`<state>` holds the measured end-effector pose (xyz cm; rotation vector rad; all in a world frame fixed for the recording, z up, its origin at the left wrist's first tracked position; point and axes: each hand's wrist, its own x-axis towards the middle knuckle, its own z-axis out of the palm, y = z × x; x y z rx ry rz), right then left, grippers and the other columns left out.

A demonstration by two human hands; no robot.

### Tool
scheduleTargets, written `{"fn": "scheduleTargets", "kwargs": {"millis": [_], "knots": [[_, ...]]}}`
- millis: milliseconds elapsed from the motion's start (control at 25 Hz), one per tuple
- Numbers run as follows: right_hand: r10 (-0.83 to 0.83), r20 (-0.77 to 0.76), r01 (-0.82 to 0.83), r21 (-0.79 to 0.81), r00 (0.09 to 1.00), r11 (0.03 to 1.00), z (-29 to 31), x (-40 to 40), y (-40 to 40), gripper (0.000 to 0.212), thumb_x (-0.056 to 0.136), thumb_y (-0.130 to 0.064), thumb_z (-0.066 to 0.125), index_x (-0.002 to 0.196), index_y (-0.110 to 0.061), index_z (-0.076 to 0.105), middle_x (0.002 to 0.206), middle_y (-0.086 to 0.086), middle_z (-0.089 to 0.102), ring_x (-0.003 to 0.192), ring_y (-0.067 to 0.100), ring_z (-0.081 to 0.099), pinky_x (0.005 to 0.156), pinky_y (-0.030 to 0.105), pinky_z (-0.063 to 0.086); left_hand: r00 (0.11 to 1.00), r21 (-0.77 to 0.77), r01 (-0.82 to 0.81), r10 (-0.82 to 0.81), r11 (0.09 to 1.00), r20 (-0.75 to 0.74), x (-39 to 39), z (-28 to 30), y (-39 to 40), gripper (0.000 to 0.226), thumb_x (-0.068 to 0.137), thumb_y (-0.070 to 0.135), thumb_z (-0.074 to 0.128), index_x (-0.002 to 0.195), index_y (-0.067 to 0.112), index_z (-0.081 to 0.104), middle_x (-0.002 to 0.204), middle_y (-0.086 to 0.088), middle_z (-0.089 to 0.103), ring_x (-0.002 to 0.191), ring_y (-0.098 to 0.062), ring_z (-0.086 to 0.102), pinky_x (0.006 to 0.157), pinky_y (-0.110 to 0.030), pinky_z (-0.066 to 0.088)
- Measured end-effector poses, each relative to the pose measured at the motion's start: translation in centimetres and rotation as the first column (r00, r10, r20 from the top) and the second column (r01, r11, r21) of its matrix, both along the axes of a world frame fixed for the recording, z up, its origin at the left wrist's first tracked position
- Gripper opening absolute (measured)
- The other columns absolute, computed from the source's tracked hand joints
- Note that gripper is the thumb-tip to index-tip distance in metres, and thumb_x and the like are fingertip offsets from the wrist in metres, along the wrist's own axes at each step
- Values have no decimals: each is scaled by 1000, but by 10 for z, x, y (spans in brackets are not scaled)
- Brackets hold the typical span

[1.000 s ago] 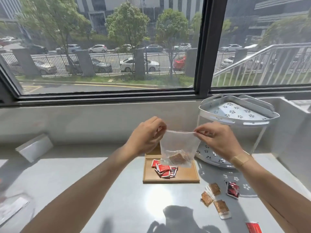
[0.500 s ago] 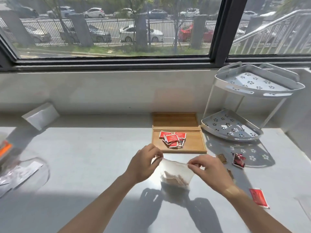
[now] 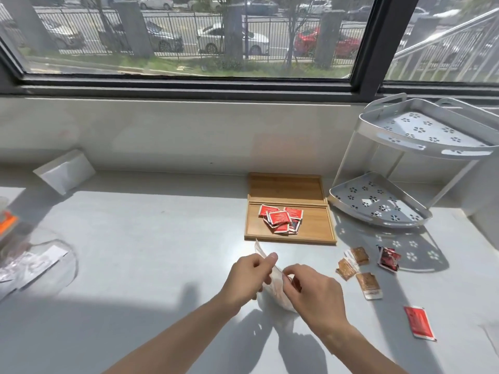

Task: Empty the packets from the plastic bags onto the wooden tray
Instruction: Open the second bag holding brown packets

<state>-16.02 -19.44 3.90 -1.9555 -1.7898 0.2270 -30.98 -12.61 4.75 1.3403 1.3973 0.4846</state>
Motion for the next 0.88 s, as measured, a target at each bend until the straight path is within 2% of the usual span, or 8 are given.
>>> {"fn": "scheduleTargets", "kwargs": {"millis": [40, 120, 240, 360, 480, 560, 720, 880], "knots": [[24, 18, -25, 43, 1000, 999, -3, -4, -4, 4, 82, -28, 72, 83, -30, 70, 72, -8, 71, 55, 20, 65, 47, 35, 50, 999, -94, 7, -4, 996, 38, 0, 1, -1, 36, 85, 51, 59, 69, 18, 63, 64, 7, 69, 52, -11, 55, 45, -22, 44], [72, 14, -73, 48, 997, 996, -9, -11, -9, 12, 81, -31, 71, 92, -35, 68, 71, -10, 69, 53, 16, 63, 46, 33, 50, 998, -157, 22, -13, 987, 58, -1, 2, -1, 23, 84, 34, 61, 68, 18, 66, 70, 3, 73, 53, -13, 55, 44, -20, 43], [16, -195, -39, -113, 981, 993, -6, -12, -11, 23, 81, -58, 55, 102, -49, 54, 71, -21, 64, 65, 1, 62, 57, 17, 46, 998, -129, 47, -40, 990, 56, -7, 2, -1, 19, 81, 16, 57, 64, 18, 66, 69, 1, 71, 51, -12, 56, 44, -20, 43], [-79, -433, -35, -249, 898, 968, 2, -5, -4, 24, 79, -68, 46, 92, -51, 56, 81, -30, 65, 70, -3, 64, 60, 18, 48, 996, -106, 84, -79, 991, 49, -13, 4, 3, 15, 80, 16, 60, 68, 16, 68, 67, 4, 70, 52, -10, 57, 46, -20, 43], [-175, -660, -59, -316, 731, 947, 12, 0, 10, 23, 82, -57, 54, 86, -38, 67, 78, -14, 72, 66, 7, 69, 60, 23, 51, 986, -86, 167, -164, 982, 42, -13, 6, 5, 12, 80, 21, 63, 73, 13, 68, 67, 2, 71, 54, -9, 58, 47, -21, 41], [-245, -728, -95, -392, 640, 915, 19, 0, 18, 22, 87, -46, 60, 82, -27, 70, 76, -3, 74, 62, 15, 72, 55, 25, 53, 977, -78, 210, -208, 974, 37, -11, 7, 3, 13, 78, 24, 65, 72, 13, 65, 64, 0, 68, 54, -8, 59, 47, -21, 39], [-308, -751, -156, -477, 584, 865, 26, 5, 26, 25, 85, -36, 69, 82, -11, 70, 75, 7, 76, 59, 25, 73, 50, 25, 49, 969, -90, 243, -239, 966, 60, -9, 5, 2, 14, 73, 26, 67, 70, 14, 62, 57, 2, 64, 54, -9, 57, 50, -23, 37], [-340, -768, -187, -504, 542, 843, 27, 9, 27, 20, 87, -28, 69, 79, -10, 69, 75, 11, 77, 62, 25, 74, 52, 25, 48, 960, -89, 275, -267, 957, 87, -9, 3, 5, 17, 72, 31, 71, 70, 16, 65, 57, 4, 65, 56, -9, 59, 50, -22, 39]]}}
